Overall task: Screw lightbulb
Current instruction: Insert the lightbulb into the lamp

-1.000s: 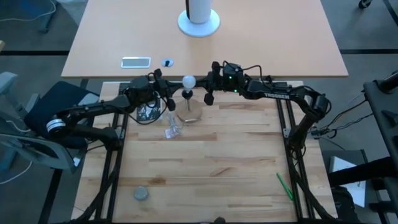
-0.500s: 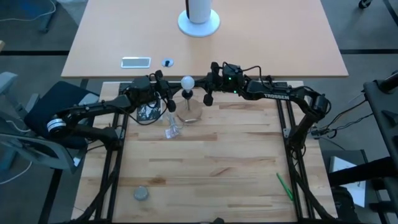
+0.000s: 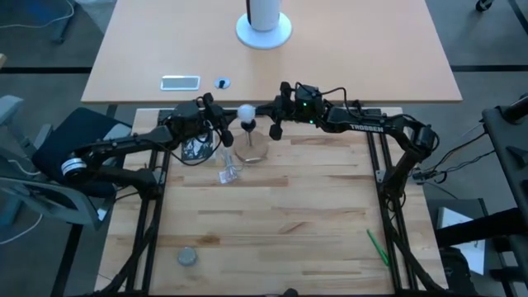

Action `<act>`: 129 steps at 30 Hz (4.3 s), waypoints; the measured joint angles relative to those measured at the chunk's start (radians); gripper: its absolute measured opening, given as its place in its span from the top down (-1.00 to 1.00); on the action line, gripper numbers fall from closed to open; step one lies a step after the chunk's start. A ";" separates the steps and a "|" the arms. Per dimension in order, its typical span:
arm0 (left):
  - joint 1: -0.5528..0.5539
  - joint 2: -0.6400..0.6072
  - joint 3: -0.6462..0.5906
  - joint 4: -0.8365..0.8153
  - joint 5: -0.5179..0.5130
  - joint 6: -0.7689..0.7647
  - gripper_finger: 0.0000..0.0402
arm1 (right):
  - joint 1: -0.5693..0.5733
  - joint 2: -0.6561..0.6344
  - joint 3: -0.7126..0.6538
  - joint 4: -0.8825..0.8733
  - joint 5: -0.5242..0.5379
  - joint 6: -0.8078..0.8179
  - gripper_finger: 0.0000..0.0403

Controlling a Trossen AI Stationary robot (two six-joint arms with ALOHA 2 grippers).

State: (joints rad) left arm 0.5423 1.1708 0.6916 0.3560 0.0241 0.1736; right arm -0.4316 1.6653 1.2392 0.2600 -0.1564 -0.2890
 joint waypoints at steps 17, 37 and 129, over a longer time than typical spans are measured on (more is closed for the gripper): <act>-0.022 -0.208 0.000 -0.297 0.106 0.027 1.00 | 0.005 0.000 0.000 -0.016 0.043 -0.036 1.00; -0.039 -0.115 -0.001 -0.113 0.058 0.051 1.00 | 0.023 0.000 0.000 0.019 -0.025 -0.063 1.00; -0.038 -0.151 0.000 -0.113 0.016 -0.021 1.00 | 0.016 -0.022 0.043 -0.156 0.298 -0.031 1.00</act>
State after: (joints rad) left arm 0.5041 1.0196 0.6918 0.2426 0.0405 0.1526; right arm -0.4156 1.6431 1.2827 0.1040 0.1413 -0.3199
